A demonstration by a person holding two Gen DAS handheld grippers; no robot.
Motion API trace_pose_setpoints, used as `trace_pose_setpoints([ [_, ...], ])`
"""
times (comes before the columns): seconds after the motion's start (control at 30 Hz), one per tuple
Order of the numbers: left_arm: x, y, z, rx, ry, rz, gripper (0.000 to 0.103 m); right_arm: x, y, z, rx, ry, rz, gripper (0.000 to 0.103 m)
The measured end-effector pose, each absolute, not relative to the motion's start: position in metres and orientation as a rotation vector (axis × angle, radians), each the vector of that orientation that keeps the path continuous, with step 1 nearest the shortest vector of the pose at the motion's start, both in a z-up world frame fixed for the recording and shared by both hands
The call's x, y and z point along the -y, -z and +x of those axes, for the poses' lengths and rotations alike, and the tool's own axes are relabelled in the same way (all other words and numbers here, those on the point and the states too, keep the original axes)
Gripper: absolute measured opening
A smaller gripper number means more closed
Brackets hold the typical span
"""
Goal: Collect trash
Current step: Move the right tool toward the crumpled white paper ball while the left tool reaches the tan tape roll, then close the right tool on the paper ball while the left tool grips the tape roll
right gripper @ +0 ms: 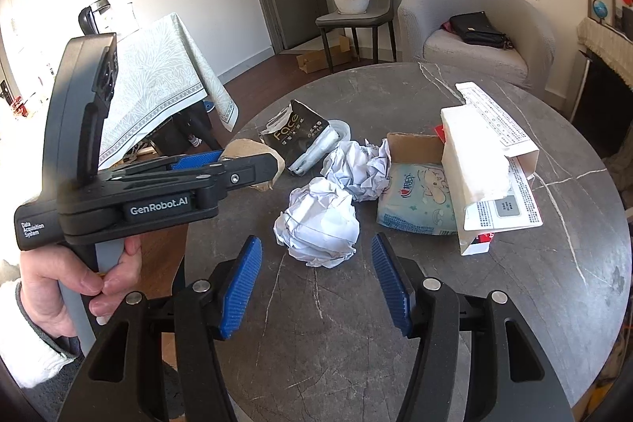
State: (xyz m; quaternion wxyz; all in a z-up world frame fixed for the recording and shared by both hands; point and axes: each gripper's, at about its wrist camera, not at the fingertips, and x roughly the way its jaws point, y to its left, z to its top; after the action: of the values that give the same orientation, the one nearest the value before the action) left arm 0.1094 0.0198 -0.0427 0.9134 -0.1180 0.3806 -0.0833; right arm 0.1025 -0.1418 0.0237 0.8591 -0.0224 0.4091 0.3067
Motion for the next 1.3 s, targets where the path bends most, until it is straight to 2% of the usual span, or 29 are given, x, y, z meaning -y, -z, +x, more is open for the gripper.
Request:
trace_pose_setpoints([
  [0.53,-0.069,0.033,0.086,-0.758,0.109,-0.237,0.062,0.106,-0.005,0.121,-0.881,-0.554,-0.162,0.063],
  [0.57,-0.074,0.033,0.084,-0.759,0.105,-0.237,0.062,0.104,-0.003,0.123,-0.888,-0.549,-0.169,0.061],
  [0.6,-0.077,0.033,0.083,-0.758,0.1,-0.235,0.062,0.103,-0.001,0.124,-0.893,-0.545,-0.174,0.052],
  [0.63,-0.081,0.034,0.08,-0.757,0.093,-0.23,0.062,0.102,0.0,0.125,-0.897,-0.544,-0.173,0.05],
  [0.8,-0.107,0.041,0.073,-0.775,0.061,-0.244,0.062,0.093,-0.008,0.123,-0.881,-0.547,-0.181,0.049],
  [1.03,-0.143,0.066,0.065,-0.837,-0.004,-0.277,0.062,0.069,-0.022,0.118,-0.855,-0.629,-0.147,0.049],
  [1.3,-0.174,0.121,0.059,-0.966,-0.085,-0.264,0.062,0.02,-0.036,0.104,-0.837,-0.753,-0.142,0.049],
])
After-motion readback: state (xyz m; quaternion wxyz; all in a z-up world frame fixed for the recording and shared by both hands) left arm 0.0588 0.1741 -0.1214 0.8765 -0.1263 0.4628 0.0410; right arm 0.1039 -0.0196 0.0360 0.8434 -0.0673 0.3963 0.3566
